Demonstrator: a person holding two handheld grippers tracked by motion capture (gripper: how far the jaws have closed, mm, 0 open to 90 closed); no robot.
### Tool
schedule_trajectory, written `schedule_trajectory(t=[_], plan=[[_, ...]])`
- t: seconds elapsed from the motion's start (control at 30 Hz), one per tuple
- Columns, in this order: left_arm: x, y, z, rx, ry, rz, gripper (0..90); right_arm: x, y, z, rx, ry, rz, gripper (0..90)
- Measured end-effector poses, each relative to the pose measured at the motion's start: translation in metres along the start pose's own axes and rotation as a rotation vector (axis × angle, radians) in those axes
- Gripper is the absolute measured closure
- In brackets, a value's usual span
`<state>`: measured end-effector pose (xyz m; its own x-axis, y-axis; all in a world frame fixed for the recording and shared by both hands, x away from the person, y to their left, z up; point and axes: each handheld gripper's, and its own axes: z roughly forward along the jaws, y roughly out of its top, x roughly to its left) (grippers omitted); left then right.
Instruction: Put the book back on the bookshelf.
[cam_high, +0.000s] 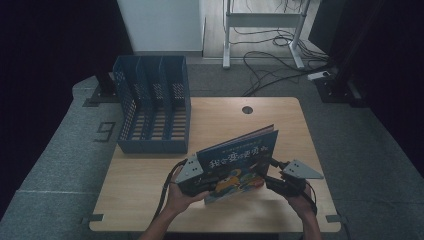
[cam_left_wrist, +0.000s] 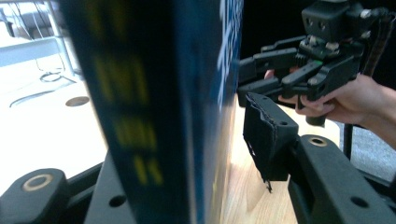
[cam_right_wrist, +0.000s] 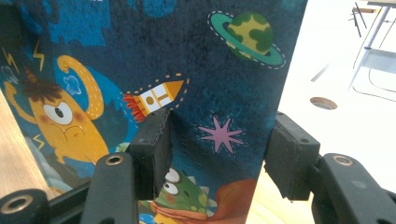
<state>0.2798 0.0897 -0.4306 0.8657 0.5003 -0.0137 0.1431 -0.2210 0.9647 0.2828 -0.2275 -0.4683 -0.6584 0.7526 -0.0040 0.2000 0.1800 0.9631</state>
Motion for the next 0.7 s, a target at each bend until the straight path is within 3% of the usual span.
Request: schedule_trajectory(t=[0.13,0.43,0.7], plan=[[-0.0011,0.0013,-0.002,-0.023,0.006,-0.005,61.8,0.0021,0.0006,0.0016,0.002,0.007,-0.003,43.3],[0.0011,0.0033,-0.0015,-0.062,-0.011,-0.079,63.3,0.0041,0.0011,0.0032,0.003,0.006,-0.001,42.7],[-0.0003,0.0026,-0.0029,-0.071,-0.037,-0.067,73.1,0.004,0.0007,0.0038,-0.001,0.011,-0.002,42.2]])
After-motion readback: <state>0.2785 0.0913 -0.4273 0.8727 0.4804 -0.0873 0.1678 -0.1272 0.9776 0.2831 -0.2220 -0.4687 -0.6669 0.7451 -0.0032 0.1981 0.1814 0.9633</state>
